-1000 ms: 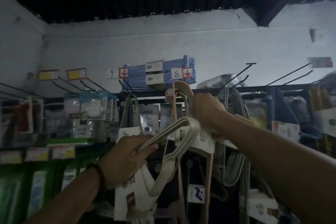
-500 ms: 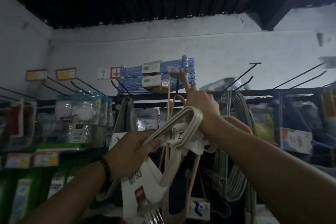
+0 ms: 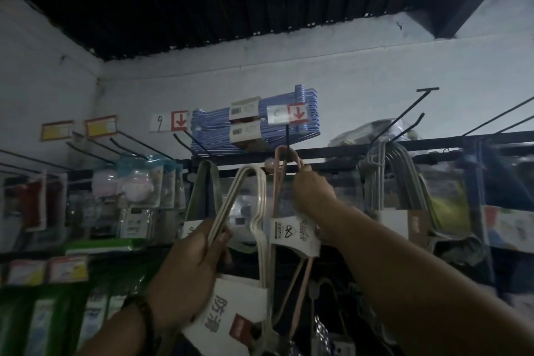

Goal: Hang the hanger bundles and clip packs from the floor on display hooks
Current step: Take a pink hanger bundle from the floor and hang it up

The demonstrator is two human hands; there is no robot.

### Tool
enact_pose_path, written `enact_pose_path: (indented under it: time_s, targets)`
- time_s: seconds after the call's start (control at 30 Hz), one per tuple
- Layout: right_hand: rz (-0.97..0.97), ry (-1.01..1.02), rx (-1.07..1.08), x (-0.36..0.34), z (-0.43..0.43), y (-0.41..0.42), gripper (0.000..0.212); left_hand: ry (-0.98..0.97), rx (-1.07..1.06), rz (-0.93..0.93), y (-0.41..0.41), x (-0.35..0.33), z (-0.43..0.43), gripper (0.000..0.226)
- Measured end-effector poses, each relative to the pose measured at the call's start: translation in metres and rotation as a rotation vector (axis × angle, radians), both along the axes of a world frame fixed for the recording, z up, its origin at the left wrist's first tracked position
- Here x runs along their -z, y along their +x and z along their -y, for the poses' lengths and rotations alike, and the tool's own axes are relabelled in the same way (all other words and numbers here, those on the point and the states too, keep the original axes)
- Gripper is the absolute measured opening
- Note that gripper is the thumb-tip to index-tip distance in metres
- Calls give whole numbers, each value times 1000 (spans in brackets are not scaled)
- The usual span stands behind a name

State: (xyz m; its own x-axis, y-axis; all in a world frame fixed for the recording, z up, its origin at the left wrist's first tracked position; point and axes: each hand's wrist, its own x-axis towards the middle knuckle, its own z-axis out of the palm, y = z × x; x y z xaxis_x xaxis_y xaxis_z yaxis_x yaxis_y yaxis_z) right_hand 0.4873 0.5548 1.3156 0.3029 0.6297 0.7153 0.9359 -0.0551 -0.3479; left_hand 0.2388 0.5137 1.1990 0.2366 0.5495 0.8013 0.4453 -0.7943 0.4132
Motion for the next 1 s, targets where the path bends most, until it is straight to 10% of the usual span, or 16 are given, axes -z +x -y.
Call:
enact_pose_path:
  time_s: [0.2,0.5,0.87,1.0]
  targets:
    - [231,-301,8,-10,29,14,29,-33,-43,83,14,18,-5,33]
    - [221,53,-265,41,191,19,56,-26,195,288,83,52,16,25]
    - [347,-97,157,202,276,43,35,-114,468,360,192,134,97,13]
    - [243,-142,237,254,276,76,27,-197,529,325,219,174,123,40]
